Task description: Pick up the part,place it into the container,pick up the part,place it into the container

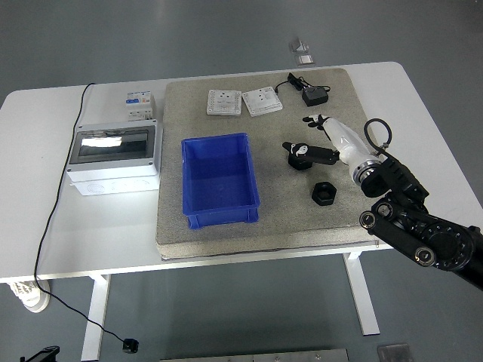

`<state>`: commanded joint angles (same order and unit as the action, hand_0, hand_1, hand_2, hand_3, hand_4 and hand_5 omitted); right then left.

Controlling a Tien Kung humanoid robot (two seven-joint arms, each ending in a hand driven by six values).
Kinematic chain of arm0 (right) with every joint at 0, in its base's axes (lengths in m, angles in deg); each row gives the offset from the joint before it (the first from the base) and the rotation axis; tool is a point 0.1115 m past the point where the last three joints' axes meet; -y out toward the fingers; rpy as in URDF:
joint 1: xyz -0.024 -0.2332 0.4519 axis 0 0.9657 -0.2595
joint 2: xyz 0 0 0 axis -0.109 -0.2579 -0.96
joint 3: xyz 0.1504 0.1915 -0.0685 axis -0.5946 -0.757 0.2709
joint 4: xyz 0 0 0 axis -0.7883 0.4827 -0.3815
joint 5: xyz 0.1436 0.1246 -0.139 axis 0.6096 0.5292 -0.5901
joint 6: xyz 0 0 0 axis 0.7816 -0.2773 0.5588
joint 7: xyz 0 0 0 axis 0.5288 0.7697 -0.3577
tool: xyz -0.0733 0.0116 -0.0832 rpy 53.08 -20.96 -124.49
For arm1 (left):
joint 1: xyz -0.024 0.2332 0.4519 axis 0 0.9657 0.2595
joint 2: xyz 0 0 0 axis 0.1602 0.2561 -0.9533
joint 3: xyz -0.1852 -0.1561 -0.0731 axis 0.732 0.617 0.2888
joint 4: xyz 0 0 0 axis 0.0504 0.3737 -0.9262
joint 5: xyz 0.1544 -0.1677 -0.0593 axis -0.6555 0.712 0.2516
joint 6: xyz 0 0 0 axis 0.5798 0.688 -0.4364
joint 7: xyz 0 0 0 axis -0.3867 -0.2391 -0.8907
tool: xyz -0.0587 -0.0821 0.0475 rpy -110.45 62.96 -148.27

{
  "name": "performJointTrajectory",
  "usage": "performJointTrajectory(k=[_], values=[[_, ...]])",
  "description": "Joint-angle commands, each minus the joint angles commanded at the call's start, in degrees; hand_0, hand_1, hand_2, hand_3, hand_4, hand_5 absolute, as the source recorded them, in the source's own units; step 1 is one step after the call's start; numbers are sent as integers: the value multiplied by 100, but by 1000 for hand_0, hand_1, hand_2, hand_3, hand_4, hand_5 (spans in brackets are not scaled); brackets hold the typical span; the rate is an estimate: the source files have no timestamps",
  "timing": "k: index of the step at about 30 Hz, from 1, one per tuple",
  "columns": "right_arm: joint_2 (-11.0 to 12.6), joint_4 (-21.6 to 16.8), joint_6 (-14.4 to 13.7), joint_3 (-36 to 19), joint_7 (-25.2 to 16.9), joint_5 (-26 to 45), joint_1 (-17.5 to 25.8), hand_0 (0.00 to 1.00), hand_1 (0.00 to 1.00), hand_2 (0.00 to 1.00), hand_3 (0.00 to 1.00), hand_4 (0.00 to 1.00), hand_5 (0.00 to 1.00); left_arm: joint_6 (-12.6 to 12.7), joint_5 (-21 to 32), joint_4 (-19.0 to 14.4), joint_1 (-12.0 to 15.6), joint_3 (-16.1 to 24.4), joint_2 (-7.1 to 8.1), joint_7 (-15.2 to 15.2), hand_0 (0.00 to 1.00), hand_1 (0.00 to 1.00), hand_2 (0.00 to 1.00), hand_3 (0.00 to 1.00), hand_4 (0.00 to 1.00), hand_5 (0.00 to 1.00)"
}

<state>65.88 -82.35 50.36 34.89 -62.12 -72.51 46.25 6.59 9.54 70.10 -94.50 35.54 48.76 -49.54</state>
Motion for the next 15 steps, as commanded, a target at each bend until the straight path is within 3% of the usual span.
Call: performJointTrajectory(k=[1, 2, 7, 8, 15], values=[[-4, 86, 23, 18, -35, -70, -10, 831, 860, 850, 900, 887, 598, -10, -34, -4, 1, 36, 12, 29, 719, 714, 686, 751, 911, 899], [-8, 151, 42, 34, -86, -129, -22, 853, 850, 814, 800, 850, 502, -18, -64, -8, 3, 65, 23, 52, 718, 716, 688, 750, 910, 898], [-40, 422, 151, 289, -360, -389, -249, 853, 850, 814, 800, 850, 502, -32, -62, -26, 48, 105, 99, 69, 718, 716, 688, 750, 910, 898], [-51, 494, 199, 404, -368, -430, -346, 852, 824, 776, 761, 841, 466, -34, -47, -30, 61, 118, 110, 69, 719, 716, 689, 747, 922, 913], [-254, 986, 530, 1174, -152, -496, -924, 863, 830, 775, 753, 823, 428, -135, -204, -57, 53, 244, 118, 69, 719, 716, 690, 757, 919, 918]])
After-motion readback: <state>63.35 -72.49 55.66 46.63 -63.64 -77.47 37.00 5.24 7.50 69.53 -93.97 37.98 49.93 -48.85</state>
